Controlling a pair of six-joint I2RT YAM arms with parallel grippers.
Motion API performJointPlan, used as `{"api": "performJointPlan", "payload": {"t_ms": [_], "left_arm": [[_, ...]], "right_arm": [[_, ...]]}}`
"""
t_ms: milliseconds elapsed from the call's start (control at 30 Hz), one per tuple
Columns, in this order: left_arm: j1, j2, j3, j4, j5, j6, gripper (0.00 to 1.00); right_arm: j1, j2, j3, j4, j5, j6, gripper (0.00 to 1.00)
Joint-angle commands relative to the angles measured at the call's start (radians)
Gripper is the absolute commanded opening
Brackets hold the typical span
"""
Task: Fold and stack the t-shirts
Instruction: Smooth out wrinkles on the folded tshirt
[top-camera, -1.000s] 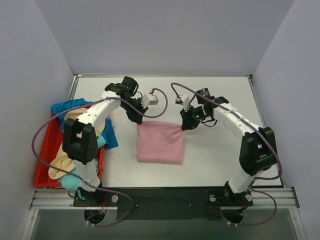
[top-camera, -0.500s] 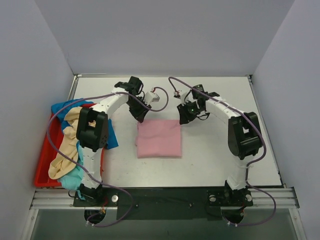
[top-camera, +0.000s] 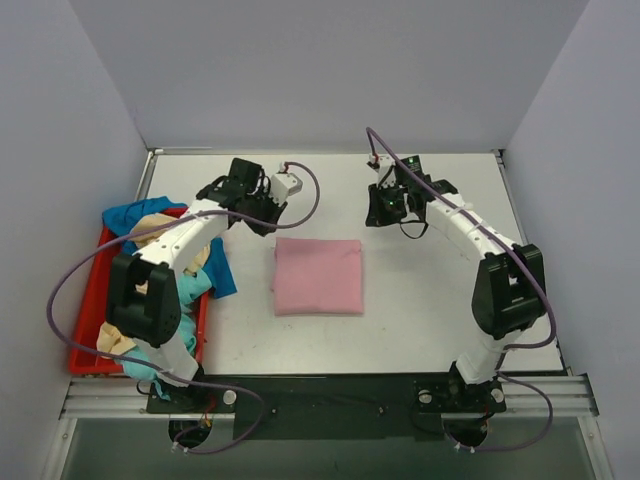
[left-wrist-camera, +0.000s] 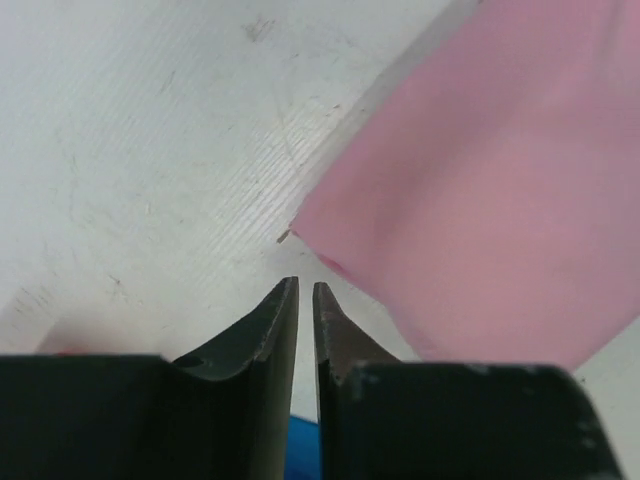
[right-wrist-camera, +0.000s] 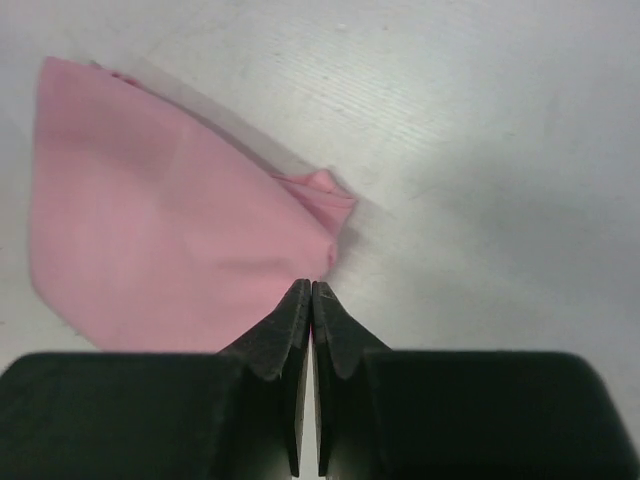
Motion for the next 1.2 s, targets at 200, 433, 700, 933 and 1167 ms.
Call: {"api": "performJointPlan", "payload": {"t_ms": [200, 433, 700, 933, 1167], "left_arm": [[-0.020, 0.073, -0.058, 0.122, 0.149, -0.025, 0.10], [-0.003, 0.237, 0.029, 0.188, 0.085, -0.057, 0.10], [0.023, 0.303, 0.088, 0.189, 0.117, -0.090, 0.14], [0.040, 0.175, 0.080, 0.179, 0.148, -0.166, 0.37], [0.058, -0.023, -0.129, 0.246, 0.148, -0.271, 0.50]], "right_arm": [[0.065, 0.210, 0.070, -0.052, -0.064, 0.182, 0.00], [0.035, 0.353, 0.199, -0.050, 0.002, 0.242, 0.00], [0.013, 0.412, 0.275, -0.081, 0.054, 0.229, 0.00], [0.013, 0.246, 0.251, -0.137, 0.190, 0.189, 0.25], [0.010, 0.123, 0.032, -0.111, 0.010, 0.251, 0.63]]}}
